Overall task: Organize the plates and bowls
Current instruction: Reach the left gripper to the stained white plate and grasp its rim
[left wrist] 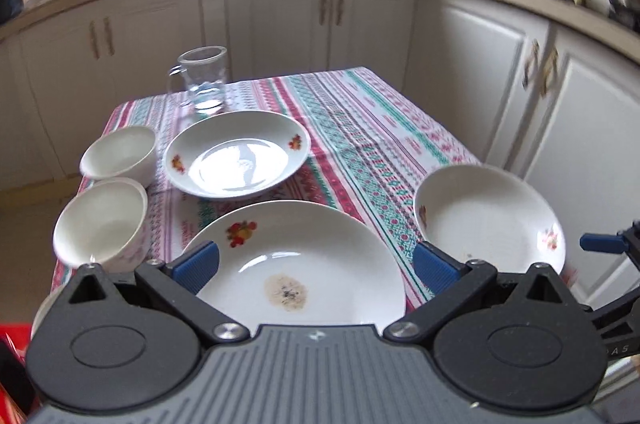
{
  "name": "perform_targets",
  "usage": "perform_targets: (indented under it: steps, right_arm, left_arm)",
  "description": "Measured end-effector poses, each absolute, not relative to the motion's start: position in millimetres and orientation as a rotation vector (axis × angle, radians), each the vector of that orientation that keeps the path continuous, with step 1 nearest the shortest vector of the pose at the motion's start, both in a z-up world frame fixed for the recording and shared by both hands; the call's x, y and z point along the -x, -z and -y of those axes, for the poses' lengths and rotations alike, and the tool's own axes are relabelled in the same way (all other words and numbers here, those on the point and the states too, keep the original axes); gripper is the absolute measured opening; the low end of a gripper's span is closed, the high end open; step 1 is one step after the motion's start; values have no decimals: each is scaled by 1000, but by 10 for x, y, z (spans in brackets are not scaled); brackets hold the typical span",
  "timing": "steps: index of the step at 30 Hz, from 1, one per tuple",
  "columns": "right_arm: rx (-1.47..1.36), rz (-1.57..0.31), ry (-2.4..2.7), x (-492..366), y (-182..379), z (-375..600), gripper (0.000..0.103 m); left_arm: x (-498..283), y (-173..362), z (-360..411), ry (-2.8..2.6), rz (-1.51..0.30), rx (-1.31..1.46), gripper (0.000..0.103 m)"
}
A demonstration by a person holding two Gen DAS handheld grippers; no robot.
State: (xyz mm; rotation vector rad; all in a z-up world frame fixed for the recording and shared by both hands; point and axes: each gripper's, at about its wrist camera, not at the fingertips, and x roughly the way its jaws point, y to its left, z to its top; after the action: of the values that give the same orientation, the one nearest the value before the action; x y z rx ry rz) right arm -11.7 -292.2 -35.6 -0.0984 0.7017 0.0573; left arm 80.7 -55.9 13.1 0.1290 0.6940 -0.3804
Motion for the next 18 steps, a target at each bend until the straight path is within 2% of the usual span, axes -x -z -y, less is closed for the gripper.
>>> perform_targets:
  steps: [18]
  right_arm:
    - [87,-762,-133,-146,757,3232,103]
  left_arm:
    - [-1308,35,1281,591,-810,-215,102]
